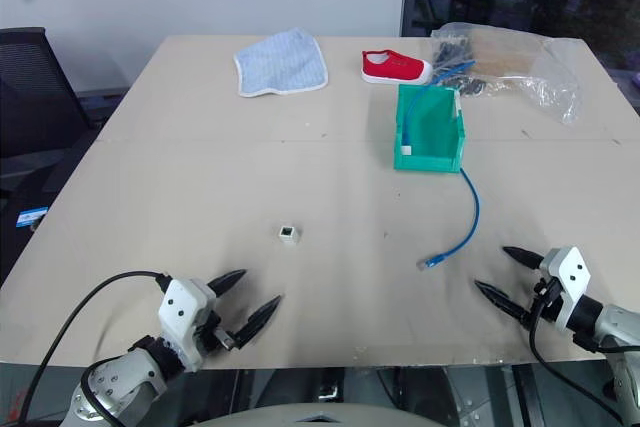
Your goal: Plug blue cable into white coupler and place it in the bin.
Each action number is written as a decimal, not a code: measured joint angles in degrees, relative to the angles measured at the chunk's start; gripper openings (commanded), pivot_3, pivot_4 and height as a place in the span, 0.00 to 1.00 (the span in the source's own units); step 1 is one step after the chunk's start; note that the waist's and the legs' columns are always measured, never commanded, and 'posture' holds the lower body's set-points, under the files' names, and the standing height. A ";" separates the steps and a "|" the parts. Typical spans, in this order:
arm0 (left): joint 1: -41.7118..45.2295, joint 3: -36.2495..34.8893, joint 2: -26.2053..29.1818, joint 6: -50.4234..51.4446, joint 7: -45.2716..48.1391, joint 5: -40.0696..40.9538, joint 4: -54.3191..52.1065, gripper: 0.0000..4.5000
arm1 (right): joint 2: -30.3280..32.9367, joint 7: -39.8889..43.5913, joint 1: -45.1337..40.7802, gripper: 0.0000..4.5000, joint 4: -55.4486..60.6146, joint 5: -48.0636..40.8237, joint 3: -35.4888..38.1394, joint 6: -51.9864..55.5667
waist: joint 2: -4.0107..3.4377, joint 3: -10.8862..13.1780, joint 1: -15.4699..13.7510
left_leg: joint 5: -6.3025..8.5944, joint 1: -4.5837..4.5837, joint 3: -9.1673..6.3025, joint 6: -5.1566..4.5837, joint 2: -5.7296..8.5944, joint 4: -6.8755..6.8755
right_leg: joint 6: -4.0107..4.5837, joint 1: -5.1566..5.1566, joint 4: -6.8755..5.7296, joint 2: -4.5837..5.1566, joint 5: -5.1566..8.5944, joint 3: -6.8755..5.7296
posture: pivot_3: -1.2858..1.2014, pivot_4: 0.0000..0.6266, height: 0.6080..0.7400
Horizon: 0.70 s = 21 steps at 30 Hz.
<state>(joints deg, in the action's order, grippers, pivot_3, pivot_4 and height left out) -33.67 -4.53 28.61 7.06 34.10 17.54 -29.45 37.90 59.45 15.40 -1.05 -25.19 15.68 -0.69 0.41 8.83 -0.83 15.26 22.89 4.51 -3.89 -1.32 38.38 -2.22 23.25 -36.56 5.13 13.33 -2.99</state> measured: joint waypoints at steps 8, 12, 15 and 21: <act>2.61 0.75 0.73 1.45 1.91 0.04 0.10 0.98 | 0.01 0.39 -0.50 0.99 -0.85 0.21 0.07 -1.00 | 0.01 0.03 -0.02 | 0.00 0.03 0.00 0.00 0.00 0.00 | 0.01 0.02 0.02 0.00 0.00 0.00 | 0.52 0.24 1.00; 2.59 0.70 0.77 1.44 2.29 0.00 0.10 0.98 | 0.01 0.77 -0.71 0.99 -1.37 0.26 0.07 -1.49 | 0.01 0.03 -0.02 | 0.00 0.05 0.00 -0.01 0.00 -0.02 | 0.01 0.04 0.04 0.00 -0.01 0.00 | 0.52 0.24 1.00; 2.47 0.69 0.77 1.36 2.40 -0.02 0.10 0.98 | 0.01 0.95 -0.76 0.99 -1.58 0.36 0.07 -1.86 | 0.01 0.04 -0.02 | 0.00 0.05 0.00 0.00 0.00 -0.02 | 0.01 0.04 0.04 0.01 0.00 0.00 | 0.52 0.24 1.00; 3.50 0.41 1.74 2.39 3.22 0.77 0.08 0.98 | 1.28 1.87 -2.53 0.99 -1.80 0.67 0.07 -2.02 | -0.08 0.09 0.01 | 0.00 0.06 0.01 0.00 0.00 -0.03 | 0.01 0.06 0.04 0.01 -0.01 0.02 | 0.52 0.24 1.00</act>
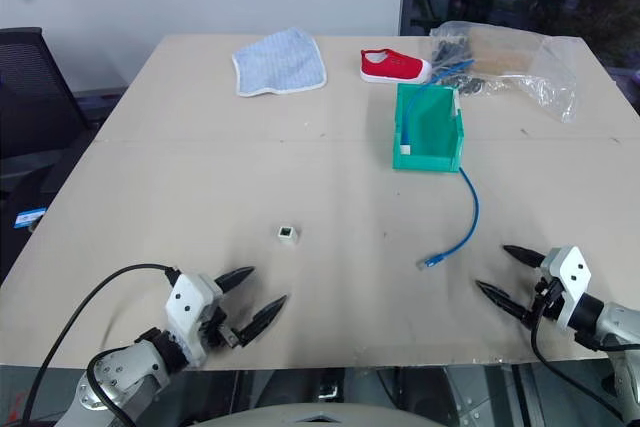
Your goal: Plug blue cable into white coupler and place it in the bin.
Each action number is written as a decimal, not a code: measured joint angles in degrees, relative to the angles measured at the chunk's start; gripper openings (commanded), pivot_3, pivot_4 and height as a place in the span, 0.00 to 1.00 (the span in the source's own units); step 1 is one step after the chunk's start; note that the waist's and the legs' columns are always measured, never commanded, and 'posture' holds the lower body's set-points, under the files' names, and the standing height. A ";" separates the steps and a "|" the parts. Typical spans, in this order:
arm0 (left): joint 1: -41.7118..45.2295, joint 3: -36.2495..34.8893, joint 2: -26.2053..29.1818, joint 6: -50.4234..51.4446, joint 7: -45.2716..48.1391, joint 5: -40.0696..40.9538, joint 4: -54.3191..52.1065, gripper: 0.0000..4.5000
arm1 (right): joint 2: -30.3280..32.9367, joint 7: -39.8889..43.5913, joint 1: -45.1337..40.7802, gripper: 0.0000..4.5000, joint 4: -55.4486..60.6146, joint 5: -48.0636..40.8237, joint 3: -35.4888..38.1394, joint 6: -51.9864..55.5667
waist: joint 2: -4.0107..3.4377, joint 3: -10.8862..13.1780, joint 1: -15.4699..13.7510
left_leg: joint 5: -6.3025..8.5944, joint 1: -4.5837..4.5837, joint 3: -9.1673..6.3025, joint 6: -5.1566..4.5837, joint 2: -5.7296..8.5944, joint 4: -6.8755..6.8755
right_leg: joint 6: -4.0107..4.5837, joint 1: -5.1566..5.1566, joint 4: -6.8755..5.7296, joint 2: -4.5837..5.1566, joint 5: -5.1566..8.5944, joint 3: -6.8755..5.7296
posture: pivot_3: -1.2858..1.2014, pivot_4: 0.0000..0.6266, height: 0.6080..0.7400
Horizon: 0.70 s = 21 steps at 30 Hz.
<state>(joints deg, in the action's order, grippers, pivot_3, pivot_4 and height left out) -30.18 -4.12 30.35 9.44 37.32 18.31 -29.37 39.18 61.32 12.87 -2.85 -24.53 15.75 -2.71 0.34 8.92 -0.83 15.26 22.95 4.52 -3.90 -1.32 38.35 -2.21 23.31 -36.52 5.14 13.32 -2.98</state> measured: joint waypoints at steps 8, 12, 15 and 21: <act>16.23 -0.11 11.96 8.40 10.27 7.59 -3.14 0.98 | 6.46 5.29 -8.51 0.99 4.99 1.30 -5.87 3.41 | 0.01 0.08 -0.09 | -0.05 0.10 -0.08 -0.07 0.01 0.03 | 0.03 0.02 -0.01 -0.07 -0.02 -0.16 | 0.52 0.24 1.00; 29.89 3.48 16.91 12.85 17.51 11.61 -5.23 0.98 | 7.88 9.98 -15.73 0.99 4.37 5.32 -14.72 3.98 | 0.01 0.09 0.02 | -0.04 0.10 0.10 -0.10 0.05 0.03 | -0.02 -0.01 0.02 -0.19 -0.03 -0.23 | 0.52 0.24 1.00; 35.38 7.28 18.42 15.87 21.18 12.68 -5.22 0.98 | 7.92 12.97 -19.31 0.99 1.70 7.84 -19.37 3.61 | 0.10 0.17 0.05 | -0.08 0.15 0.14 -0.05 0.06 0.04 | -0.17 0.02 0.03 -0.45 -0.08 -0.20 | 0.52 0.24 1.00; 40.42 9.17 20.17 20.07 24.05 13.46 -5.21 0.98 | 8.14 16.36 -25.24 0.60 -2.42 10.83 -23.02 2.08 | 0.18 0.26 0.08 | -0.20 0.14 0.14 0.15 0.03 0.05 | -0.25 0.03 0.00 -0.54 -0.09 -0.18 | 0.52 0.24 1.00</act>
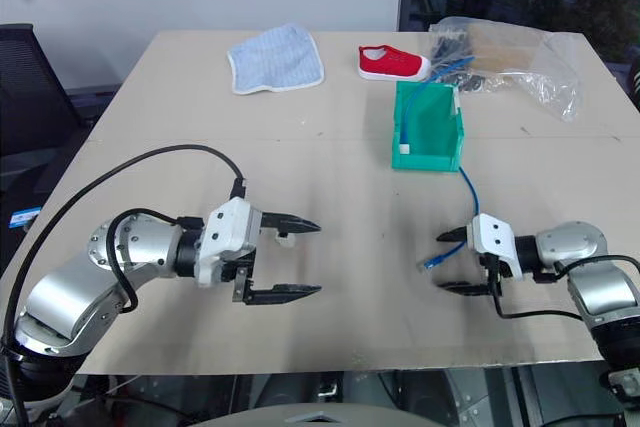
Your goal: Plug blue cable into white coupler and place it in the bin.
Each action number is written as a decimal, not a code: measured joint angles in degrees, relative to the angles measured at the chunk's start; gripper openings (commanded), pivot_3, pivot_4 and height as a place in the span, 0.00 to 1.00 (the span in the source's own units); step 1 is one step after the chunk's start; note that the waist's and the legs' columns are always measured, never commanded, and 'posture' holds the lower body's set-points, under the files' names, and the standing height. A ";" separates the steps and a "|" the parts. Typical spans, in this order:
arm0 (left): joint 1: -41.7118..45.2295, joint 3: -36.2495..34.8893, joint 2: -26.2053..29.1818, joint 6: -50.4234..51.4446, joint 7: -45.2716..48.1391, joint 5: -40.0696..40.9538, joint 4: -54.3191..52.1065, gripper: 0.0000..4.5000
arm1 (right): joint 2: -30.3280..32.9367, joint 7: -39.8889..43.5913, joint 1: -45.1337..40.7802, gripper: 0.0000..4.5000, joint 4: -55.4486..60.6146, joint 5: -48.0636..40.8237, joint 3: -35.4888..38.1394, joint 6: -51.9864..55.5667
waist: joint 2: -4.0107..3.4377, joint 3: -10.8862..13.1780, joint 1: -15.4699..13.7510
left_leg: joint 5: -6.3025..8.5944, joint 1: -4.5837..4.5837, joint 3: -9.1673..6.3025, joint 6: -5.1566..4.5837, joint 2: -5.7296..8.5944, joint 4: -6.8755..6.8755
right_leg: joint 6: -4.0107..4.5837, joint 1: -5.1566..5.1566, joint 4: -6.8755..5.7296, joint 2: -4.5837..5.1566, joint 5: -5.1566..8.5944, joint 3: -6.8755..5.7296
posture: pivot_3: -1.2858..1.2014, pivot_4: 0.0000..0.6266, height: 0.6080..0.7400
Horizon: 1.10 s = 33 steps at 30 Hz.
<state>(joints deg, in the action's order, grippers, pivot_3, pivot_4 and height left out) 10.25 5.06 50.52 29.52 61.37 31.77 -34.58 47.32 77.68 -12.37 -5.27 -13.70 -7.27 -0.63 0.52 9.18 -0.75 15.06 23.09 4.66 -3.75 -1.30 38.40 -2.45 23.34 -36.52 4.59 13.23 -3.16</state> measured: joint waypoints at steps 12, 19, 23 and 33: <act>0.96 -0.12 0.50 0.78 0.41 -0.59 0.03 0.98 | -3.28 -0.61 -4.99 0.03 0.98 2.20 -3.96 3.62 | 0.09 0.06 0.04 | -0.06 -0.11 0.00 0.09 -0.02 0.05 | 0.06 -0.02 -0.22 -0.01 0.02 0.06 | 0.52 0.24 1.00; 7.85 -0.50 0.56 2.40 -0.09 -0.89 3.72 0.98 | -9.73 -3.18 -16.70 0.03 -3.25 3.43 -6.19 9.91 | 0.12 0.14 0.10 | -0.08 -0.11 0.00 0.12 -0.01 0.06 | 0.00 -0.01 -0.25 -0.05 -0.01 0.05 | 0.52 0.24 1.00; 11.54 0.75 0.08 2.43 0.65 -2.11 7.86 0.98 | -13.20 -4.51 -21.50 0.03 -10.54 5.73 -7.69 9.74 | 0.20 0.20 -0.06 | -0.09 -0.01 -0.02 0.12 0.00 0.07 | -0.03 0.04 -0.25 -0.09 -0.03 0.04 | 0.52 0.24 1.00; 21.18 9.40 -5.08 -1.56 3.42 -11.00 21.26 0.98 | -15.15 -8.40 -21.53 0.73 -17.84 6.59 -5.10 4.20 | 0.22 0.21 -0.17 | -0.08 0.11 -0.05 0.12 0.03 0.10 | -0.09 0.07 -0.26 -0.09 -0.04 -0.01 | 0.52 0.24 1.00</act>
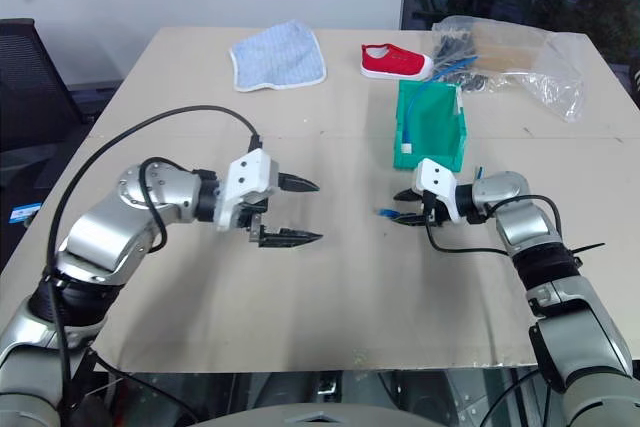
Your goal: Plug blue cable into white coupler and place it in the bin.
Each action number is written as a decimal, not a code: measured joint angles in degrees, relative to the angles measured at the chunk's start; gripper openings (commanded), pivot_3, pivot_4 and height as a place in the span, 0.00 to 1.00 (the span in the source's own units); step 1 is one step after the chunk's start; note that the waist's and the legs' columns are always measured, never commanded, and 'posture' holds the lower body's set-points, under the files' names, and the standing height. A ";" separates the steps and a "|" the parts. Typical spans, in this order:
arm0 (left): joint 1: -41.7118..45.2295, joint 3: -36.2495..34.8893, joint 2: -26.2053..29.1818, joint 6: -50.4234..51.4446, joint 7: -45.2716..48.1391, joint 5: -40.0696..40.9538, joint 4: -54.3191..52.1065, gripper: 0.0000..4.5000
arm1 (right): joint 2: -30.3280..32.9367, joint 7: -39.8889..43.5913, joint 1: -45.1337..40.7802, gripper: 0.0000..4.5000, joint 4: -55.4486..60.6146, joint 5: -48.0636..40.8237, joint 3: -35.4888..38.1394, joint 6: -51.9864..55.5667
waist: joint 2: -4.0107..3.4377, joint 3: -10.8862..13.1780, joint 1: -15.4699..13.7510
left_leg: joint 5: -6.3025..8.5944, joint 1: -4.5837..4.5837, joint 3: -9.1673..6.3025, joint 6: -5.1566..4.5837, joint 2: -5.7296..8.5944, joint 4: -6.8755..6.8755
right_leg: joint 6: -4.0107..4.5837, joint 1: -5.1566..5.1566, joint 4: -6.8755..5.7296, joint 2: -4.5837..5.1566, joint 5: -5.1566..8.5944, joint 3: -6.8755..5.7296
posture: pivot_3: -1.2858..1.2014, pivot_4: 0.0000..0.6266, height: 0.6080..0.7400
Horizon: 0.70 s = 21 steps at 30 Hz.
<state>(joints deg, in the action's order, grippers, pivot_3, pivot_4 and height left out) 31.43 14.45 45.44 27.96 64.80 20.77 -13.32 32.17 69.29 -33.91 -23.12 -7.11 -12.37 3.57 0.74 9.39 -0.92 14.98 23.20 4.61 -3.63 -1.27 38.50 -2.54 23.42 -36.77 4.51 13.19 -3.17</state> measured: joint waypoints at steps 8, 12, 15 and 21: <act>14.26 8.39 -12.62 -8.86 5.58 -7.80 21.32 0.98 | 2.39 -8.94 25.26 0.99 28.19 -16.20 19.66 10.40 | -0.07 0.01 -0.92 | 0.01 0.62 -0.39 -0.02 0.01 0.59 | -0.04 0.19 -0.06 -0.04 -0.03 -0.38 | 0.52 0.24 1.00; 17.60 11.84 -16.93 -14.62 10.44 -11.29 30.89 0.98 | 2.22 -12.06 35.32 0.99 36.09 -19.81 23.56 12.78 | -0.06 0.02 -0.50 | 0.03 0.58 -0.37 -0.05 0.00 0.63 | -0.03 0.18 -0.06 -0.13 -0.02 -0.29 | 0.52 0.24 1.00; 21.51 14.38 -21.52 -20.27 11.88 -15.36 41.01 0.98 | 1.21 -15.06 42.27 0.99 41.01 -20.40 25.69 12.75 | -0.05 0.01 -0.09 | 0.18 0.56 -0.38 -0.31 -0.01 0.71 | -0.03 0.16 -0.08 -0.14 -0.02 -0.23 | 0.52 0.24 1.00; 25.23 14.82 -27.06 -26.00 11.64 -19.55 53.61 0.98 | -2.47 -18.48 48.88 0.99 46.08 -22.21 26.97 10.77 | -0.04 0.01 0.10 | 0.22 0.59 -0.41 -0.37 -0.05 0.71 | -0.04 0.21 -0.09 -0.19 -0.02 -0.19 | 0.52 0.24 1.00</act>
<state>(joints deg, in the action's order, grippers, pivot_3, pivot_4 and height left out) 56.66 29.27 18.38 1.96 76.44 1.22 40.29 29.70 50.81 14.97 22.97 -29.32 14.60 14.35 0.70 9.41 -0.82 15.20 23.78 4.20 -4.00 -1.32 39.21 -2.58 23.62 -36.86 4.32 13.17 -3.36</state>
